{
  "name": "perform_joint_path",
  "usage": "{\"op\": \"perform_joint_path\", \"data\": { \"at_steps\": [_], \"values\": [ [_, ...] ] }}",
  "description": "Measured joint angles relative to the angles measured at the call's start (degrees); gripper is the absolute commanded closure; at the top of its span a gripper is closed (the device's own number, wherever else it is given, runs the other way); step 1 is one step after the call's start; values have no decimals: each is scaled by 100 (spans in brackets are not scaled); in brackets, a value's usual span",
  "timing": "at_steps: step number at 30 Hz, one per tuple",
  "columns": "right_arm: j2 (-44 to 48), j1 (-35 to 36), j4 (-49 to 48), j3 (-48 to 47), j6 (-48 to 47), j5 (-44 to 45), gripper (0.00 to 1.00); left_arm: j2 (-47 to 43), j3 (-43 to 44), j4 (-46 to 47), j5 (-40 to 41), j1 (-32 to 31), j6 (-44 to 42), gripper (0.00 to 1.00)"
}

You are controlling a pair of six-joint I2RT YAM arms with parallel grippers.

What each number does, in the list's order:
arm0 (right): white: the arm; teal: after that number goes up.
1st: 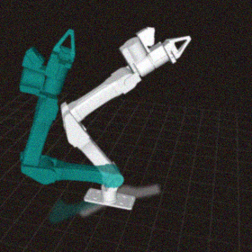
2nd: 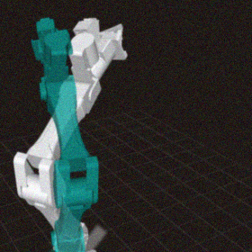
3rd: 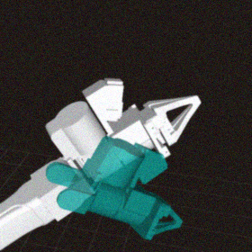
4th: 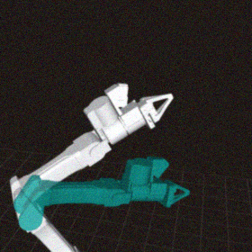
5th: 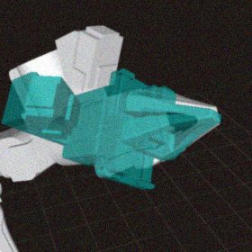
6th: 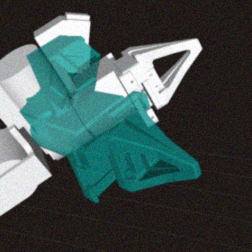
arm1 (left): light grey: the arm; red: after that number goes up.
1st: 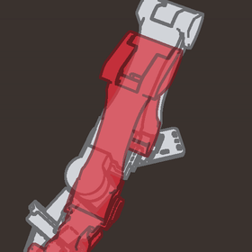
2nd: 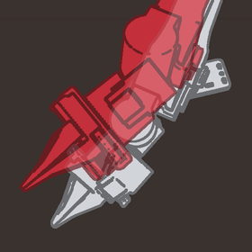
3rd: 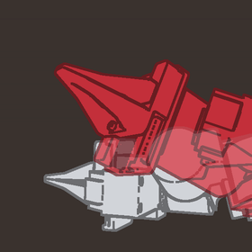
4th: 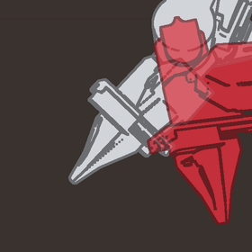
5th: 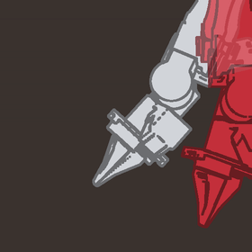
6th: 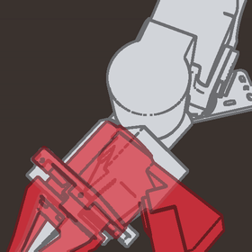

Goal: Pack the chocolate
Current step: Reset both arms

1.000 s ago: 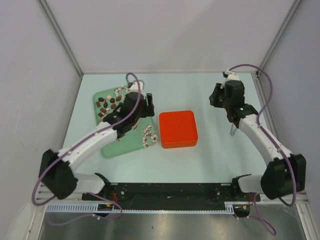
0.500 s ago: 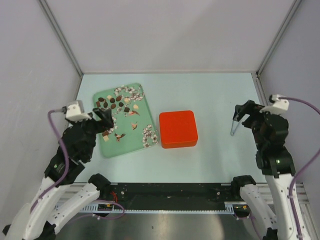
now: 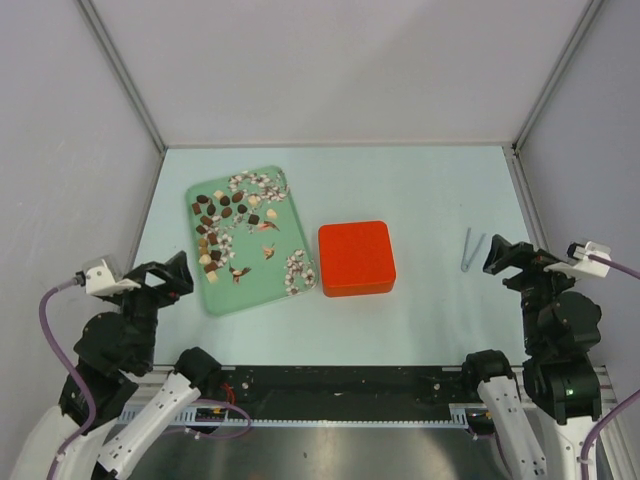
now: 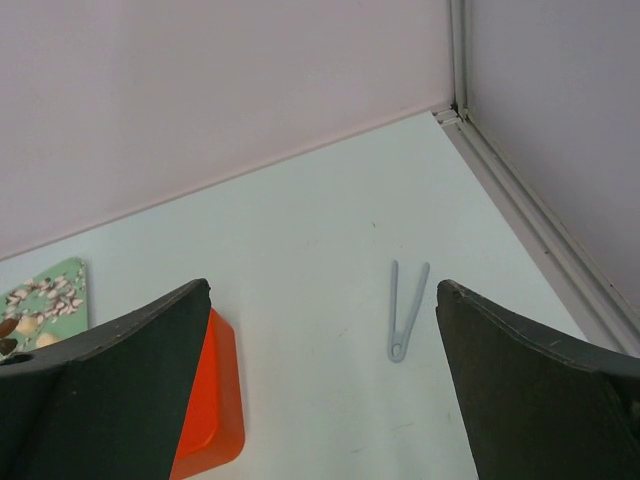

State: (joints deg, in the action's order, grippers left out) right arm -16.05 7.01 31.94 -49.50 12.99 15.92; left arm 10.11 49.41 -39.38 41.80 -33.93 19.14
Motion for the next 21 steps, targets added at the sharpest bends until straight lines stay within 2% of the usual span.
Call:
{"op": "perform_joint_path", "data": {
  "at_steps": [7,21],
  "values": [
    [140,0,35,227,-133,7,0,-417,-24,-234,251,0,35,0],
    [149,0,-81,323,-369,-31,0,-557,-278,-175,649,0,0,0]
  ]
}}
